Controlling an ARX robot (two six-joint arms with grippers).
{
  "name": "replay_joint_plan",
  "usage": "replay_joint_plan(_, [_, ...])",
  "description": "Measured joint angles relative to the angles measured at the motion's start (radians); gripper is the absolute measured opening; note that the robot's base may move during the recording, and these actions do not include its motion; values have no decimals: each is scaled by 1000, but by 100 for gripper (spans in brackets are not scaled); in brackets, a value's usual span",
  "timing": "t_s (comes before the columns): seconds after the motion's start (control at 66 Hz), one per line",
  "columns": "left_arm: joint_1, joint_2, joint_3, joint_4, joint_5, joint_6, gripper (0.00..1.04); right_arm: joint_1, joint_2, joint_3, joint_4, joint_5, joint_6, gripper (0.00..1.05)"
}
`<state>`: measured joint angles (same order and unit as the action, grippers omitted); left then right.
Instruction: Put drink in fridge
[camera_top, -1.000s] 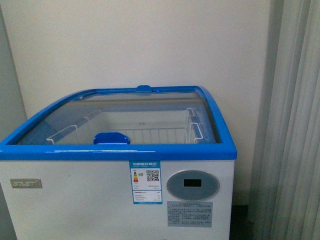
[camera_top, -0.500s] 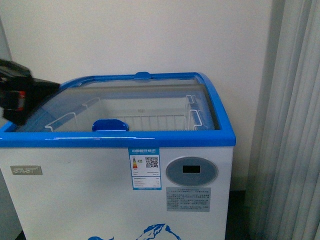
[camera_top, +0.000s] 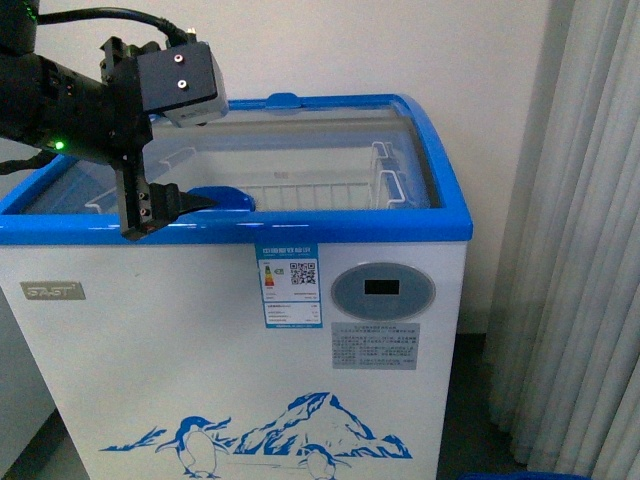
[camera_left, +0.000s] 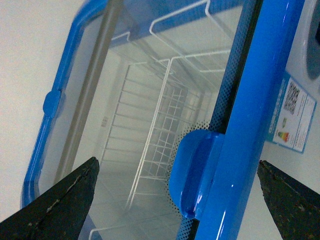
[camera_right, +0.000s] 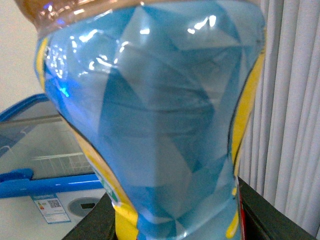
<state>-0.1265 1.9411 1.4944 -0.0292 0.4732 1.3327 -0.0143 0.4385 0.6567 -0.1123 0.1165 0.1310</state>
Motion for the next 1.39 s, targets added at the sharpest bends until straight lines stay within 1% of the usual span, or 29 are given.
replay_joint_plan(0.091, [0, 51, 61, -18, -9, 33, 97, 0, 0, 0, 0, 0, 0, 41])
replay_joint_plan(0.318, [4, 172, 213, -19, -26, 43, 97, 0, 0, 0, 0, 1, 0, 41])
replay_joint_plan(0.364, [6, 219, 268, -40, -24, 41, 97, 0, 0, 0, 0, 1, 0, 41])
replay_joint_plan(0.394, [7, 253, 320, -56, -6, 38, 97, 0, 0, 0, 0, 3, 0, 41])
replay_joint_plan(0.439, [6, 307, 416, -72, -14, 36, 97, 0, 0, 0, 0, 2, 0, 41])
replay_joint_plan(0.515, [6, 448, 659, -77, -80, 37, 97, 0, 0, 0, 0, 0, 0, 41])
replay_joint_plan(0.561, [6, 562, 864, -122, -133, 35, 97, 0, 0, 0, 0, 3, 0, 41])
replay_joint_plan(0.576, [6, 562, 864, -122, -133, 35, 97, 0, 0, 0, 0, 4, 0, 41])
replay_joint_plan(0.606, [6, 614, 949, -135, -166, 28, 97, 0, 0, 0, 0, 4, 0, 41])
replay_joint_plan(0.682, [8, 655, 1016, -132, -173, 12, 97, 0, 0, 0, 0, 3, 0, 41])
replay_joint_plan(0.727, [7, 697, 1076, -105, -206, -15, 97, 0, 0, 0, 0, 3, 0, 41])
replay_joint_plan(0.803, [6, 731, 1120, -72, -238, -27, 97, 0, 0, 0, 0, -1, 0, 41])
replay_joint_plan(0.848, [5, 775, 1173, -13, -311, -78, 97, 0, 0, 0, 0, -1, 0, 41])
replay_joint_plan(0.864, [5, 775, 1173, -13, -311, -78, 97, 0, 0, 0, 0, 0, 0, 41])
replay_joint_plan(0.924, [5, 813, 1217, 39, -370, -112, 97, 0, 0, 0, 0, 1, 0, 41])
replay_joint_plan(0.955, [5, 823, 1229, 56, -370, -130, 97, 0, 0, 0, 0, 3, 0, 41])
replay_joint_plan(0.97, [5, 831, 1246, 78, -403, -174, 97, 0, 0, 0, 0, 4, 0, 41])
replay_joint_plan(1.015, [2, 846, 1272, 113, -452, -225, 97, 0, 0, 0, 0, 3, 0, 41])
replay_joint_plan(1.03, [2, 846, 1272, 113, -452, -225, 97, 0, 0, 0, 0, 2, 0, 41])
replay_joint_plan(1.045, [0, 847, 1284, 126, -507, -248, 97, 0, 0, 0, 0, 0, 0, 41])
replay_joint_plan(1.061, [0, 847, 1284, 126, -507, -248, 97, 0, 0, 0, 0, -1, 0, 41])
replay_joint_plan(1.076, [2, 847, 1297, 131, -544, -295, 97, 0, 0, 0, 0, -2, 0, 41])
replay_joint_plan(1.121, [8, 847, 1316, 130, -544, -295, 97, 0, 0, 0, 0, -3, 0, 41])
replay_joint_plan(1.152, [20, 837, 1350, 117, -611, -375, 97, 0, 0, 0, 0, 0, 0, 41])
replay_joint_plan(1.182, [25, 820, 1349, 104, -634, -411, 97, 0, 0, 0, 0, 5, 0, 41])
replay_joint_plan(1.227, [32, 742, 1259, 83, -699, -514, 97, -1, 0, 0, 0, 9, 0, 41])
replay_joint_plan(1.273, [40, 637, 1117, 86, -716, -639, 97, 0, 0, 0, 0, 7, 0, 41])
replay_joint_plan(1.348, [51, 330, 686, 132, -664, -944, 97, 0, 0, 0, 0, -1, 0, 41])
replay_joint_plan(1.394, [44, 140, 430, 156, -605, -1125, 97, 0, 0, 0, 0, -1, 0, 41])
